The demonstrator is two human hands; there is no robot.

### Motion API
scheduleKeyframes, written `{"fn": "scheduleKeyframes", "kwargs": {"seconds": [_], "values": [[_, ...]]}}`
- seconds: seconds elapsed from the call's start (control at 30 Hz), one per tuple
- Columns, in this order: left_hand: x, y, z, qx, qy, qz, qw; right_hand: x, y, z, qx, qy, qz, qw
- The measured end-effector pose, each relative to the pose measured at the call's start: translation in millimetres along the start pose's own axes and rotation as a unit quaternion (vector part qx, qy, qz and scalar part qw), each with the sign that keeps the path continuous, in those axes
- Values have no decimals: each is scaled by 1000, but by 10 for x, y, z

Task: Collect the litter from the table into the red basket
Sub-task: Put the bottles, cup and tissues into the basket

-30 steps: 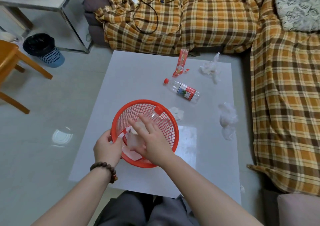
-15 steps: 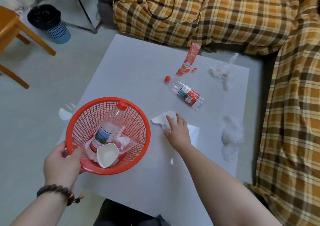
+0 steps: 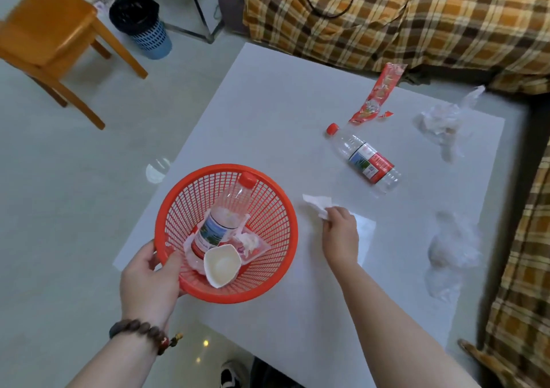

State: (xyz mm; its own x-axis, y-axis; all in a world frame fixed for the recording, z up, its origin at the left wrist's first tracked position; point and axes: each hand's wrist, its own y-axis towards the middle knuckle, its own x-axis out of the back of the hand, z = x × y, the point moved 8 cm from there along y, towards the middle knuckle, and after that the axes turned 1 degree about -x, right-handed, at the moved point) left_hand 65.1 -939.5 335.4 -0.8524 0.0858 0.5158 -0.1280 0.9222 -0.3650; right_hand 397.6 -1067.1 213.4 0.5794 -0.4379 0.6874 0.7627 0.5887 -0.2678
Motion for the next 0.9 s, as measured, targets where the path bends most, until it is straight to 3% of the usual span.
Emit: {"fn": "scheduleKeyframes", "kwargs": {"seconds": [0.17, 0.33, 0.6, 0.73, 0.8, 0.9], "values": [[74, -173, -142, -32, 24, 7, 999, 716, -670, 974, 158, 100, -99, 977], [235, -477, -209, -43, 12, 26, 999, 776, -1359, 1542, 238, 45, -12, 970], [667, -942, -59, -44, -16, 78, 996, 763, -2442, 1587, 223, -23, 77, 972], [830, -1234, 156, -36, -43, 102, 993, 1048, -2909, 1430, 210, 9, -9, 978], [873, -1406, 257, -36, -47, 116, 992, 1205, -3052, 1220, 160, 15, -60, 985], [845, -1693, 369, -39, -42, 146, 988, 1349, -3228, 791, 62, 21, -67, 996]]}}
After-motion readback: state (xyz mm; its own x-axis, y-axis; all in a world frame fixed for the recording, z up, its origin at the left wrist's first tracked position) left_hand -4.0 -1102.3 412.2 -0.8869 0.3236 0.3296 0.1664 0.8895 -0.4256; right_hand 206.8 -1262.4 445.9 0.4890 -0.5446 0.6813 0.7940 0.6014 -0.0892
